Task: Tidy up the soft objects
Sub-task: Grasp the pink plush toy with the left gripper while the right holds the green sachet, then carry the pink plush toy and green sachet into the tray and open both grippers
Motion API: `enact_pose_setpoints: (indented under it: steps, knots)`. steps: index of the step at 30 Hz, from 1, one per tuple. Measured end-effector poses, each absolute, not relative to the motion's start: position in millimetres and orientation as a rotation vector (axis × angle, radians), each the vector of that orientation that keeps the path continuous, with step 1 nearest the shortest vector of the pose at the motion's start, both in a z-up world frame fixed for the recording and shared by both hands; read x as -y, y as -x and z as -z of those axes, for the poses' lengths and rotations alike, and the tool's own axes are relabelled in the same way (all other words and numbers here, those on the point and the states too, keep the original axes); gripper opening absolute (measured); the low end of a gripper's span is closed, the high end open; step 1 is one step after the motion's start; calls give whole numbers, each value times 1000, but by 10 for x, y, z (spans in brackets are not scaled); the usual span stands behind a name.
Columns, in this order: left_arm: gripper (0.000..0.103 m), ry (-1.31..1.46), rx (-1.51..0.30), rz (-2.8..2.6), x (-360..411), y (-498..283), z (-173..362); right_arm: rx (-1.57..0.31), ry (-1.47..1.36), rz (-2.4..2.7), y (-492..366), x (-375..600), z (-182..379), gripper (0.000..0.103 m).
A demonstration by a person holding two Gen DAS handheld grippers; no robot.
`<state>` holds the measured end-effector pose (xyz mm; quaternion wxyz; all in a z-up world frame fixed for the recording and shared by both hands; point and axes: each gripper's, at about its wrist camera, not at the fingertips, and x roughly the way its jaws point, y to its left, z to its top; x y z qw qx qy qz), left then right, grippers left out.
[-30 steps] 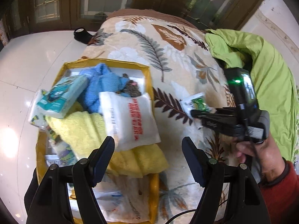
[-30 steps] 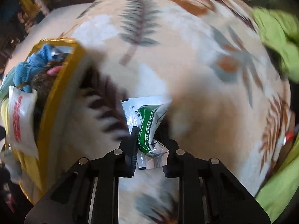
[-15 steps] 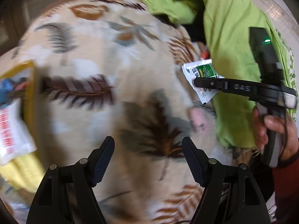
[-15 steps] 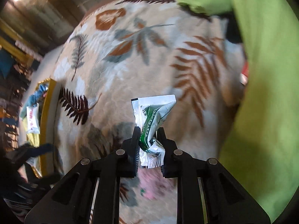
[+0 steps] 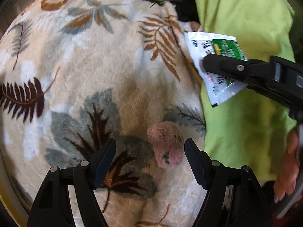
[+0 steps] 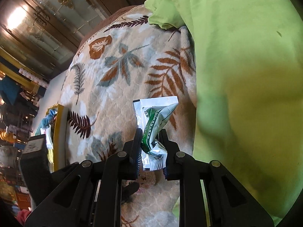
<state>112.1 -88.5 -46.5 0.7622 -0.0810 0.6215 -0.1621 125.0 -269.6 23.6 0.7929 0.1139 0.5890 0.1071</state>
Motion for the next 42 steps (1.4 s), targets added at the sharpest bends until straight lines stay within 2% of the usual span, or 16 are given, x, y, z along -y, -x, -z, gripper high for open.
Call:
enact_pose_setpoints:
  steps: [9, 20, 21, 23, 25, 30, 42]
  knots:
    - [75, 200, -1364, 328, 1049, -1165, 554, -1268, -287, -212, -1258, 2785, -197, 17]
    - [72, 60, -1325, 298, 1502, -1205, 643, -1267, -308, -205, -1266, 2819, -186, 17]
    - [70, 32, -1319, 298, 1548, -1178, 656, -1266, -309, -206, -1265, 2816, -187, 17]
    - [57, 5, -1308, 285, 1573, -1154, 660, -1266, -312, -209, -1263, 2807, -191, 17]
    - [34, 11, -1302, 285, 1550, -1150, 642, -1265, -316, -211, -1262, 2805, -191, 17]
    - [28, 59, -1294, 315, 1465, -1132, 620, -1264, -327, -229, -1249, 2779, -194, 17]
    - [27, 91, -1194, 226, 710, -872, 274, -1269, -289, -347, -1139, 2432, -227, 17]
